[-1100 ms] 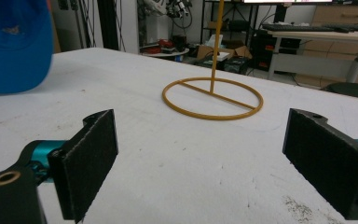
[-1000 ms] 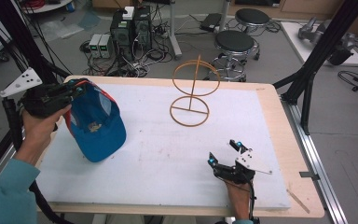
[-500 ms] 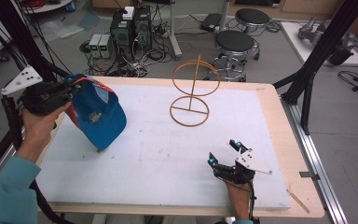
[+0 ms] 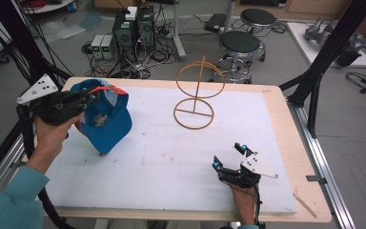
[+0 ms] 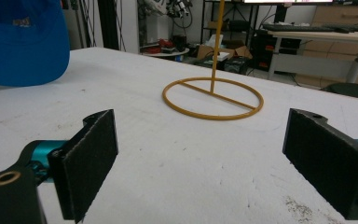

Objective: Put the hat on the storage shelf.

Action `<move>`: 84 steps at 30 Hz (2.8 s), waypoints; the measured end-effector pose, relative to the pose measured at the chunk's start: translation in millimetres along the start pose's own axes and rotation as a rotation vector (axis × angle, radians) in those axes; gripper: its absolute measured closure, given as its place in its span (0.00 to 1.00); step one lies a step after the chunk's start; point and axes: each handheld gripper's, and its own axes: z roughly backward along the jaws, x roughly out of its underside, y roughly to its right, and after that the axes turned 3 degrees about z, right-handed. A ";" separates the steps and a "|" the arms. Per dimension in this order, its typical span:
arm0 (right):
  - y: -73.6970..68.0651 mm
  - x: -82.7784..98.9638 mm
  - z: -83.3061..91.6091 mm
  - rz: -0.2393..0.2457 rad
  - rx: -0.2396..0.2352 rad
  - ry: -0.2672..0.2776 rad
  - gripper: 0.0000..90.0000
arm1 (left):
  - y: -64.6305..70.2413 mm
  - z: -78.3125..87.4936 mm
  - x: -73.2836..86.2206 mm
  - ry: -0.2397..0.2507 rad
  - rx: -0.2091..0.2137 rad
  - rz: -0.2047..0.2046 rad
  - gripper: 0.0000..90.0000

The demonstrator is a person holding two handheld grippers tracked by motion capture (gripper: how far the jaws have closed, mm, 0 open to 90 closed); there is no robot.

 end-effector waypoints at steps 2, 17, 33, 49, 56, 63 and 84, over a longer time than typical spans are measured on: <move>0.0 0.0 0.1 -0.002 0.000 0.000 0.10 | 9.2 -6.1 2.6 -0.005 0.024 0.024 0.87; 0.6 0.0 0.0 0.002 -0.001 0.002 0.10 | 68.9 -56.9 27.0 -0.055 0.179 0.093 0.86; 0.1 0.1 0.2 -0.002 -0.003 0.001 0.10 | 100.7 -90.4 38.9 -0.100 0.274 0.135 0.71; 0.0 0.0 0.1 -0.001 -0.002 0.001 0.10 | 90.8 -87.2 42.2 -0.114 0.240 0.093 0.14; 0.1 0.1 0.1 0.003 -0.001 0.001 0.10 | 83.0 -85.4 50.5 -0.134 0.249 0.007 0.09; 0.1 0.0 0.1 0.000 -0.002 0.001 0.10 | 72.2 -85.7 57.6 -0.199 0.306 -0.004 0.08; -0.2 0.1 0.2 0.004 -0.003 0.002 0.10 | 56.7 -102.7 116.8 -0.415 0.330 -0.038 0.08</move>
